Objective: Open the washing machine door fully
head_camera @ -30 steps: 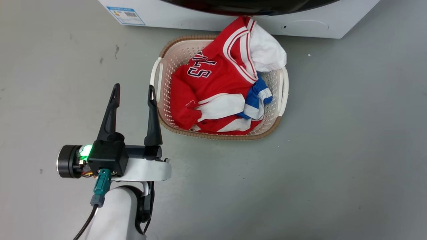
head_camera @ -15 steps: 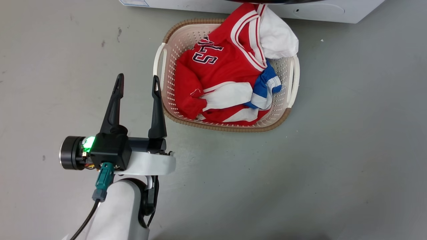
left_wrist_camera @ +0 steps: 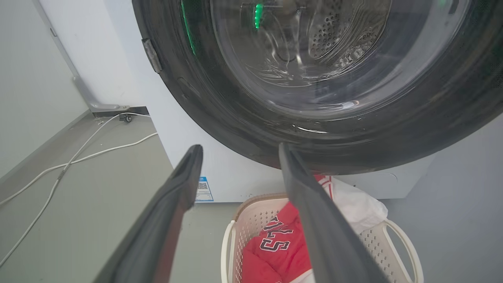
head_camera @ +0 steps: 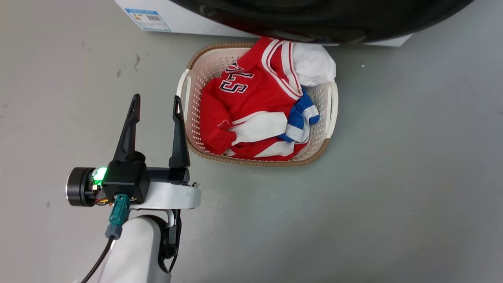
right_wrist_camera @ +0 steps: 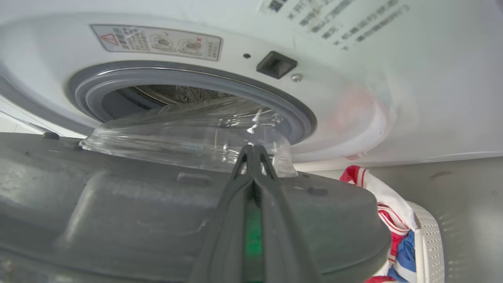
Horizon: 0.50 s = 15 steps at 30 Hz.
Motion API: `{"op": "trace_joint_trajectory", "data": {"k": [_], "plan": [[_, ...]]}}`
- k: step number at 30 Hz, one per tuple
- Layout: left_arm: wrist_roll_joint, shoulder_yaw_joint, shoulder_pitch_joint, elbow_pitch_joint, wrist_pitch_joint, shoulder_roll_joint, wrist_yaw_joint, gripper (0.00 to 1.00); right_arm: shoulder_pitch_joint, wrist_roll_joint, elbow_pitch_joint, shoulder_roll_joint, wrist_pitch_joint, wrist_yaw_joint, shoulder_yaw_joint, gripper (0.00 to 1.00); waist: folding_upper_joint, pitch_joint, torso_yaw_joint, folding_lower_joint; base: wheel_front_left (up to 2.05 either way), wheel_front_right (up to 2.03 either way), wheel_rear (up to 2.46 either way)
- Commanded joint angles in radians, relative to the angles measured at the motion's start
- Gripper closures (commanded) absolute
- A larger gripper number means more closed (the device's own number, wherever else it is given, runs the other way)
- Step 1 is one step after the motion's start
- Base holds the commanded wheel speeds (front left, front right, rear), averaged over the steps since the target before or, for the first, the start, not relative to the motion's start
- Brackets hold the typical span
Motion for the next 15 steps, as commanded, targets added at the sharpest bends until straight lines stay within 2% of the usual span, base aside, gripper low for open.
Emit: {"op": "trace_joint_trajectory", "data": {"k": [1,8,15], "plan": [[0.007,0.002,0.012,0.002,-0.003,-0.001,-0.004,0.00,-0.003,0.014,-0.032,0.055,0.017,0.013,0.021,1.00,0.0000,-0.015,-0.008,-0.0001,0.00,0.00,0.00],[0.016,0.019,0.040,0.006,-0.003,0.001,-0.012,0.00,0.121,0.034,-0.103,0.024,0.053,0.009,0.020,1.00,0.0000,-0.066,-0.027,-0.0001,0.00,0.00,0.00],[0.022,0.029,0.060,0.006,-0.003,0.005,-0.020,0.00,0.234,0.055,-0.197,0.039,0.093,0.009,0.040,1.00,0.0000,-0.099,-0.040,-0.0001,0.00,0.00,0.00]]}}
